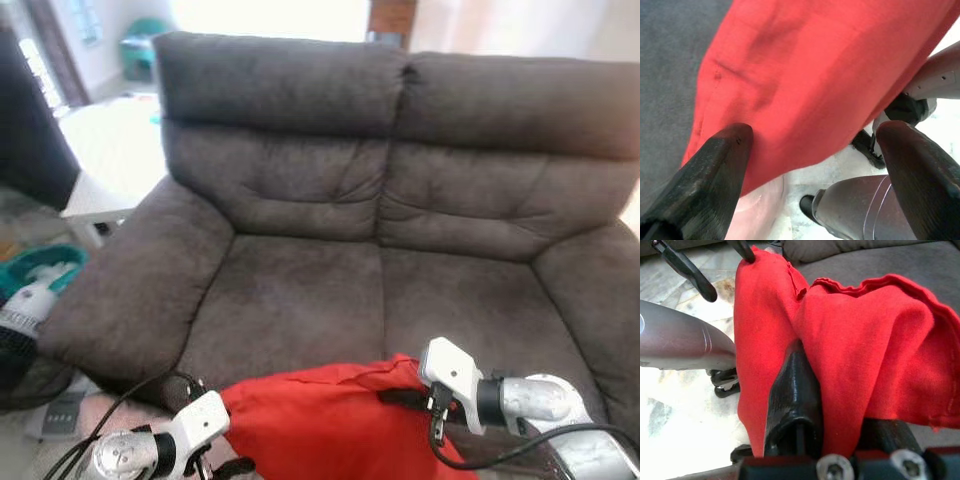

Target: Move the pillow to the sofa from floor

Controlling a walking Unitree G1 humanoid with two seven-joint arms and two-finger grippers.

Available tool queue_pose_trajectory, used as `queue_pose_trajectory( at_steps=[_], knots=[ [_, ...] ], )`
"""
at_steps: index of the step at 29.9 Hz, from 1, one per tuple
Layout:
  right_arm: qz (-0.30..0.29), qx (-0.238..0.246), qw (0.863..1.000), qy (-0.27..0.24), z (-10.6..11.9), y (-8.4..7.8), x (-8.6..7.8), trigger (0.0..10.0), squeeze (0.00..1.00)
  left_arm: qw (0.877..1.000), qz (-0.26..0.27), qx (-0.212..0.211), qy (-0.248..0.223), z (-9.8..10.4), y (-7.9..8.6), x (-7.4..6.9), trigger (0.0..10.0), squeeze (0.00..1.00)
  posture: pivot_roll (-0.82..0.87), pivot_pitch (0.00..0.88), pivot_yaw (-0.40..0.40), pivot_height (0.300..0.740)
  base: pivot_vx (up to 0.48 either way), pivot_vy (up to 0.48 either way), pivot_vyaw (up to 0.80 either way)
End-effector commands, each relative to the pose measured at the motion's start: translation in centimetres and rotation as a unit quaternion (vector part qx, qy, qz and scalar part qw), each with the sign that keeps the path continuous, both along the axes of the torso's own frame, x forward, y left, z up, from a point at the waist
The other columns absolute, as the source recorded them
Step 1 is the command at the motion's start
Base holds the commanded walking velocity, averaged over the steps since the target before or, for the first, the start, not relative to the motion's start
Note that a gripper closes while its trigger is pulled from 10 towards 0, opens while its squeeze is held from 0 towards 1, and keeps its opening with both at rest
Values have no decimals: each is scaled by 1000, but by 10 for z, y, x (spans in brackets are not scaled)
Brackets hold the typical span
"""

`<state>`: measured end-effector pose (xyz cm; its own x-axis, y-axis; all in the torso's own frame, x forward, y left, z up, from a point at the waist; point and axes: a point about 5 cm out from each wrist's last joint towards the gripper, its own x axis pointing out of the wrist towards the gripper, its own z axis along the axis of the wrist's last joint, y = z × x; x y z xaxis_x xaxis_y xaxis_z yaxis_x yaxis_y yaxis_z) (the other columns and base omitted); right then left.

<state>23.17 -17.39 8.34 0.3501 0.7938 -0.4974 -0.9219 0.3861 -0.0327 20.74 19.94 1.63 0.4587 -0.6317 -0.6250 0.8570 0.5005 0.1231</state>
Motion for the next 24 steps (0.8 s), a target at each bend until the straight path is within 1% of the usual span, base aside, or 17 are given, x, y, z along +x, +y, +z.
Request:
queue_pose_trajectory(
  at_steps=[1,2,4,8,14,16,19,24],
  knots=[
    [18,27,998,-52,24,7,7,10000,0,999,-11,-7,-36,15,-1,10,10000,0,131,0,-84,740,0,0,0],
    [19,25,998,-51,23,7,7,10000,0,999,-17,-14,-44,22,-2,12,10000,0,134,0,-84,740,0,0,0],
    [20,23,998,-50,23,7,6,10000,0,998,-25,-16,-47,27,-1,12,10000,0,134,0,-84,740,0,0,0],
    [22,21,998,-48,22,7,7,10000,0,999,-34,-8,-40,27,2,10,10000,0,136,0,-85,740,0,0,0],
    [25,19,999,-45,21,7,6,10000,0,999,-31,-10,-36,29,6,10,10000,0,142,0,-87,740,0,0,0],
    [24,27,998,-45,23,7,6,10000,0,999,-28,-8,-31,27,8,10,10000,0,139,0,-86,740,0,0,0],
    [27,33,998,-47,28,7,6,10000,0,1000,-21,1,-16,17,12,6,10000,0,133,0,-85,740,0,0,0],
    [28,36,998,-45,30,4,5,10000,0,1000,-16,-2,0,10,13,3,10000,0,131,0,-88,740,0,0,0]
  ],
)
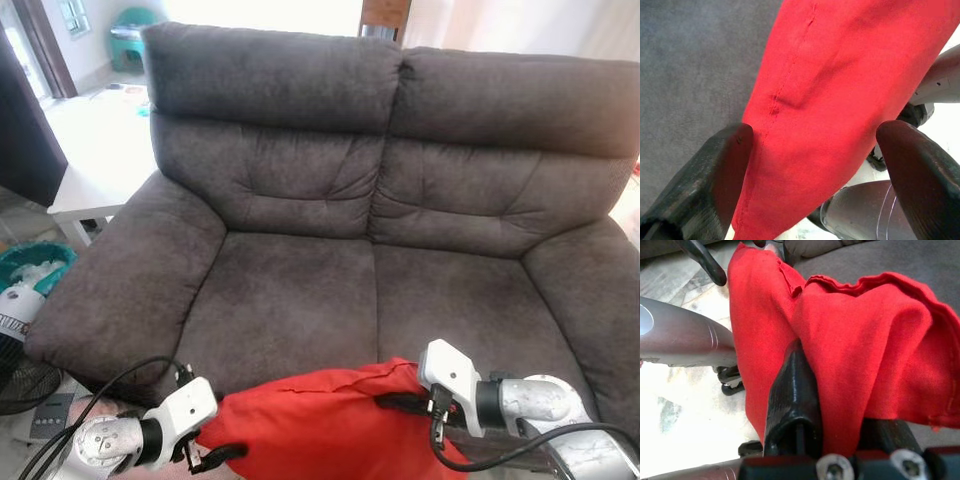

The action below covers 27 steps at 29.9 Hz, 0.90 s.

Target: Move the pillow to the sofa from floor

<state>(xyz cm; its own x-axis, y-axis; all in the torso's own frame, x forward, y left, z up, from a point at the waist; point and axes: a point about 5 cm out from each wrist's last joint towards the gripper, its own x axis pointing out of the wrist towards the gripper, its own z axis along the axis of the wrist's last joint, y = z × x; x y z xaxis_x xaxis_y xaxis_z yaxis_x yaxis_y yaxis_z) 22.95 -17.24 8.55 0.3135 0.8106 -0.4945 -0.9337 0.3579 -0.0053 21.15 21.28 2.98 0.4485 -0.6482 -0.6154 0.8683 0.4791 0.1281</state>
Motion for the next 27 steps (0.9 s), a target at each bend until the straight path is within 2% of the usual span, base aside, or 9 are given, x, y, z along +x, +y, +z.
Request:
queue_pose_trajectory(
  at_steps=[1,11,27],
  knots=[
    [14,30,998,-55,28,3,7,10000,0,1000,-4,4,9,-5,0,-3,10000,0,131,0,-88,740,0,0,0],
    [21,34,998,-51,31,2,5,10000,0,1000,6,26,5,-17,8,-4,10000,0,126,0,-96,740,0,0,0],
    [25,36,998,-51,34,1,4,10000,0,1000,9,21,10,-30,4,-5,10000,0,116,0,-103,740,0,0,0]
  ],
)
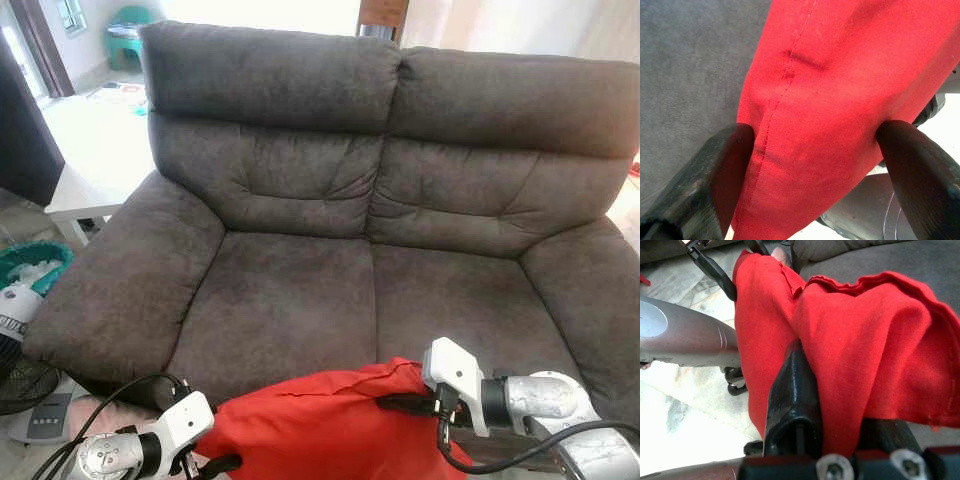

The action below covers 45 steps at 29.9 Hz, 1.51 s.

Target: Move the pillow to the sofa from floor

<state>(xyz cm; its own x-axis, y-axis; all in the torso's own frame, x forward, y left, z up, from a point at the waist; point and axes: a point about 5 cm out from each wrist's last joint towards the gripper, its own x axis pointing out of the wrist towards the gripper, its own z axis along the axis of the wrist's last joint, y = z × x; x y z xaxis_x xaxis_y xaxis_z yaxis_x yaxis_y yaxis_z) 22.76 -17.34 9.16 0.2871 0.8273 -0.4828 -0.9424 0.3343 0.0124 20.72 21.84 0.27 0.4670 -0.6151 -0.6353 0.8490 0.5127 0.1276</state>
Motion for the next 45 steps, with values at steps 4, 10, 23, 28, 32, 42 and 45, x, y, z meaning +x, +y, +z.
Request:
queue_pose_trajectory(
  at_steps=[4,10,23,28,32,42,45],
  knots=[
    [12,27,998,-56,27,2,6,10000,0,999,-14,36,18,-11,3,-4,6745,0,114,0,-105,740,0,0,0],
    [11,29,998,-56,28,3,7,10000,0,999,-13,46,24,-14,4,-6,0,0,114,0,-107,740,0,0,0],
    [10,32,998,-57,29,3,7,10000,0,999,-8,47,0,-14,1,1,0,0,109,0,-107,740,0,0,0],
    [11,35,998,-56,28,6,7,10000,0,999,-8,40,-3,-14,-1,1,0,0,110,0,-107,740,0,0,0],
    [12,38,998,-57,29,7,7,10000,0,999,-4,33,-5,-14,-3,2,0,0,110,0,-107,740,0,0,0],
    [11,37,998,-54,26,8,7,10000,0,999,-6,39,-15,-13,-3,3,0,0,109,0,-105,740,0,0,0],
    [12,38,998,-53,26,9,6,10000,0,999,-12,40,-27,-9,-4,5,0,0,110,0,-105,740,0,0,0]
  ],
)
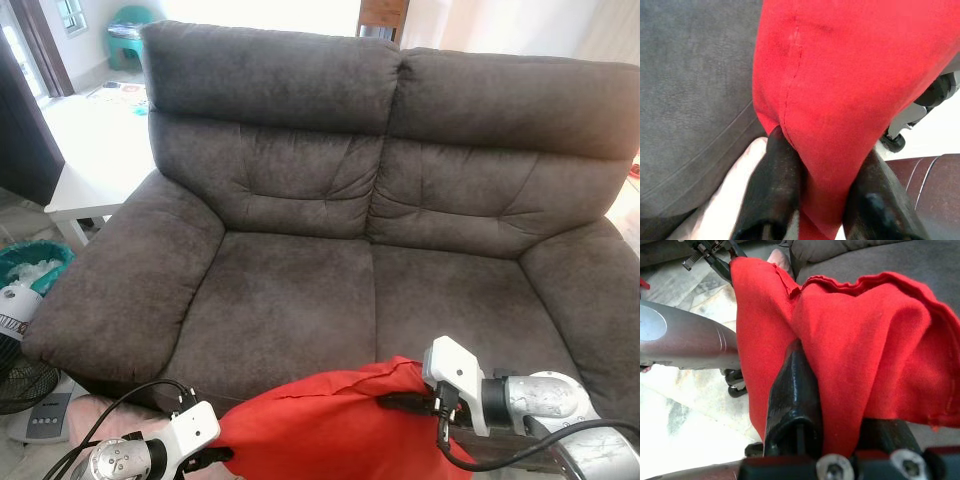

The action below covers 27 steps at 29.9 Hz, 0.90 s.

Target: Move the pillow to the sofa from floor

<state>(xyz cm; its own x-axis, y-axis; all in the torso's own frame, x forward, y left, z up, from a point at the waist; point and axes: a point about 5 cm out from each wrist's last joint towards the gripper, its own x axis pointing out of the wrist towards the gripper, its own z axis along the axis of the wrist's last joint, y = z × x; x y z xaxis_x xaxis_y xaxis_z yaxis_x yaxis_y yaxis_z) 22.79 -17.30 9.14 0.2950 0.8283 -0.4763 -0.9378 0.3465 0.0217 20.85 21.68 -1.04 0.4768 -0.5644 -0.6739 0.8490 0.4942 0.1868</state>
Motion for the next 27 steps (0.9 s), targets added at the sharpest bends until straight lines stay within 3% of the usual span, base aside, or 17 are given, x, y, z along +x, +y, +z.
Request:
queue_pose_trajectory(
  at_steps=[1,13,14,17,18,19,20,21,22,23,27],
  knots=[
    [18,32,998,-56,26,9,6,10000,0,1000,-11,0,-19,5,-2,5,0,0,110,0,-105,740,0,0,0],
    [7,35,997,-65,23,12,8,10000,0,992,18,-37,-121,40,-9,33,0,0,114,0,-99,740,0,0,0],
    [-17,40,996,-76,22,12,10,10000,0,984,40,-58,-162,53,-14,42,0,0,119,0,-101,740,0,0,0],
    [-56,45,993,-97,20,13,11,10000,0,970,74,-74,-221,68,-20,53,0,0,123,0,-101,740,0,0,0],
    [-76,42,990,-109,17,12,11,10000,0,959,99,-91,-248,77,-24,59,863,0,122,0,-100,740,0,0,0],
    [-76,42,990,-109,17,12,11,10000,0,959,99,-91,-248,77,-24,59,863,0,122,0,-100,740,0,0,0],
    [-121,31,983,-132,11,11,13,10000,0,940,143,-123,-286,92,-31,67,10000,0,117,0,-97,740,0,0,0],
    [-121,31,983,-132,11,11,13,10000,0,940,143,-123,-286,92,-31,67,10000,0,117,0,-97,740,0,0,0],
    [-181,25,971,-153,7,9,18,10000,0,923,166,-154,-310,104,-40,72,10000,0,117,0,-97,740,0,0,0],
    [-207,29,965,-159,7,9,20,10000,0,915,178,-164,-322,110,-43,73,10000,0,121,0,-97,740,0,0,0],
    [-378,75,910,-151,9,5,31,10000,0,871,250,-205,-371,133,-54,82,10000,0,115,0,-93,740,0,0,0]
  ],
)
